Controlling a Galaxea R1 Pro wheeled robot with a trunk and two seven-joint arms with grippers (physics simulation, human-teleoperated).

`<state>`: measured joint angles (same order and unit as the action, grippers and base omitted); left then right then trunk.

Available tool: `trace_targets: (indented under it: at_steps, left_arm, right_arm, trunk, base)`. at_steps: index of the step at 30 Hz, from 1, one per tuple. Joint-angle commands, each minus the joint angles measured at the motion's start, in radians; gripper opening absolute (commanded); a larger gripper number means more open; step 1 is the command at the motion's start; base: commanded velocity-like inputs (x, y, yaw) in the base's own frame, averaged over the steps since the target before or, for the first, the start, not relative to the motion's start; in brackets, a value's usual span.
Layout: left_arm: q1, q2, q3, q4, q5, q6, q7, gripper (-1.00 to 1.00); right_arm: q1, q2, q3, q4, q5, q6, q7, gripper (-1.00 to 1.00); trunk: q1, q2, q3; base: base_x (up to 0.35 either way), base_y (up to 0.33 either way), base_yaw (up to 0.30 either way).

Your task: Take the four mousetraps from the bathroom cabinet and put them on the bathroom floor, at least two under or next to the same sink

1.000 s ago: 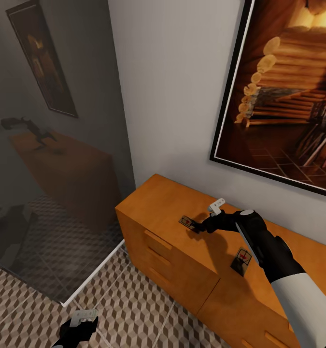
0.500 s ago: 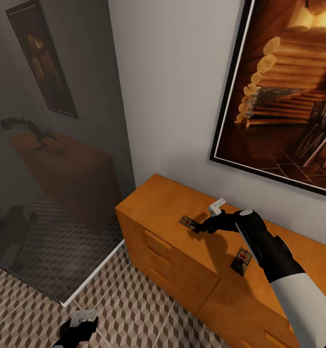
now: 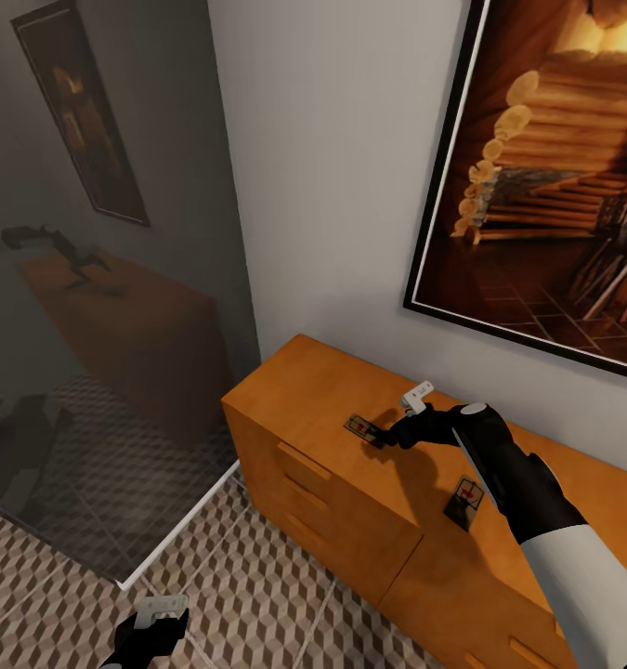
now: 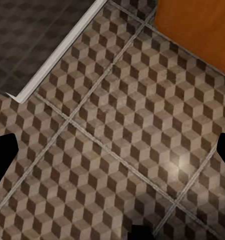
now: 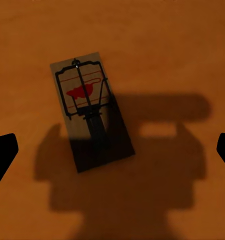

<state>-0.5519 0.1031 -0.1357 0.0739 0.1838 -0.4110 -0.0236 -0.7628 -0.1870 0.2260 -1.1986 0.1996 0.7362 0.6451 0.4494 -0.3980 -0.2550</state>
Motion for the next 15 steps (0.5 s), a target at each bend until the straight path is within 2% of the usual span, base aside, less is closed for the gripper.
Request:
trace_targets:
  at_steps: [1, 15]
  left_arm:
    - [-0.002, 0.000, -0.008, 0.004, 0.009, -0.007, -0.002, 1.00]
    - [-0.002, 0.000, -0.008, 0.004, 0.009, -0.007, -0.002, 1.00]
  right_arm:
    - [-0.001, -0.001, 0.001, -0.001, 0.011, 0.002, 0.008, 1.00]
    - [-0.001, 0.000, 0.001, -0.001, 0.011, 0.002, 0.008, 1.00]
  trunk:
    - [0.001, -0.002, -0.002]
    - [0.001, -0.002, -0.018]
  base:
    - [0.000, 0.000, 0.000]
    - [0.000, 0.000, 0.000]
